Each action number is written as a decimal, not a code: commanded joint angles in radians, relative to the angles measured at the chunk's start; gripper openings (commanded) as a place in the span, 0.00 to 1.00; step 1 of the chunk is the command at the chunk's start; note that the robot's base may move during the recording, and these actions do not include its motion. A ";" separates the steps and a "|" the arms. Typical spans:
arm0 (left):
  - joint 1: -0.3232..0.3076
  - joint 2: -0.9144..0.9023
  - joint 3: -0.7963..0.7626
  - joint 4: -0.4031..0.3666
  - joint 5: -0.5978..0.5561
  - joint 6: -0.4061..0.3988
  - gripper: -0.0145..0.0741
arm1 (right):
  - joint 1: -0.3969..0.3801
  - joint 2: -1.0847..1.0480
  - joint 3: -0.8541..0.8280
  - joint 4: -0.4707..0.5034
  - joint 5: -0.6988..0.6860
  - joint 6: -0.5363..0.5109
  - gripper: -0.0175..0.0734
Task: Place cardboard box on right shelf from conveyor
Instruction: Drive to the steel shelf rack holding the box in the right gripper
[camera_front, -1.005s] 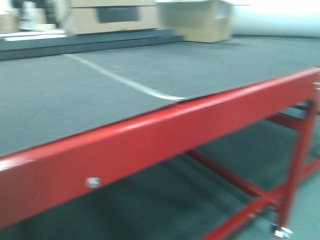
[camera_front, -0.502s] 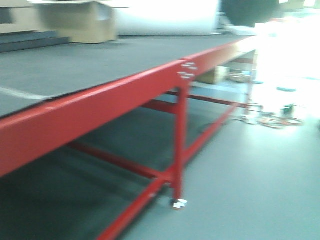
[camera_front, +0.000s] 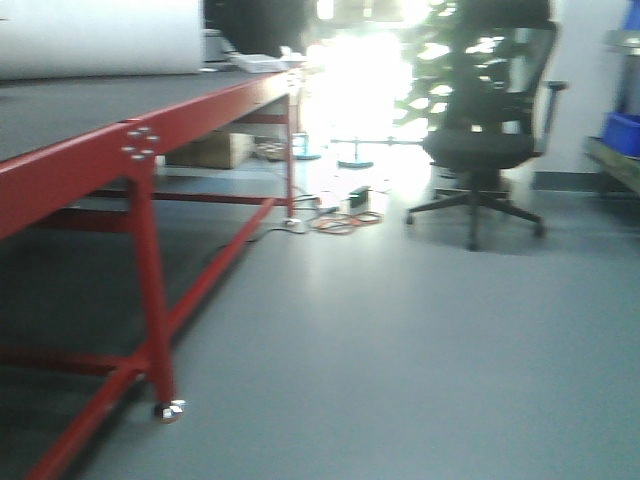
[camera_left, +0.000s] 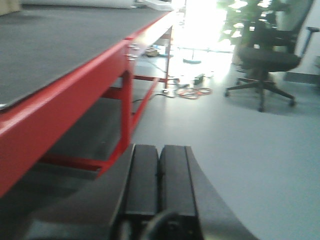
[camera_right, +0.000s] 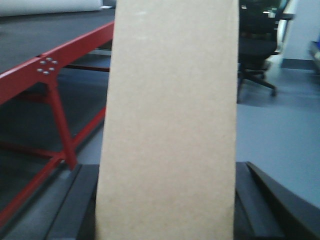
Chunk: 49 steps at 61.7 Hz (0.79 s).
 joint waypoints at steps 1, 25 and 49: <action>-0.001 -0.015 0.008 -0.006 -0.088 0.000 0.03 | -0.006 0.018 -0.025 -0.016 -0.106 -0.009 0.43; -0.001 -0.015 0.008 -0.006 -0.088 0.000 0.03 | -0.006 0.018 -0.025 -0.016 -0.106 -0.009 0.43; -0.001 -0.015 0.008 -0.006 -0.088 0.000 0.03 | -0.006 0.018 -0.025 -0.016 -0.106 -0.009 0.43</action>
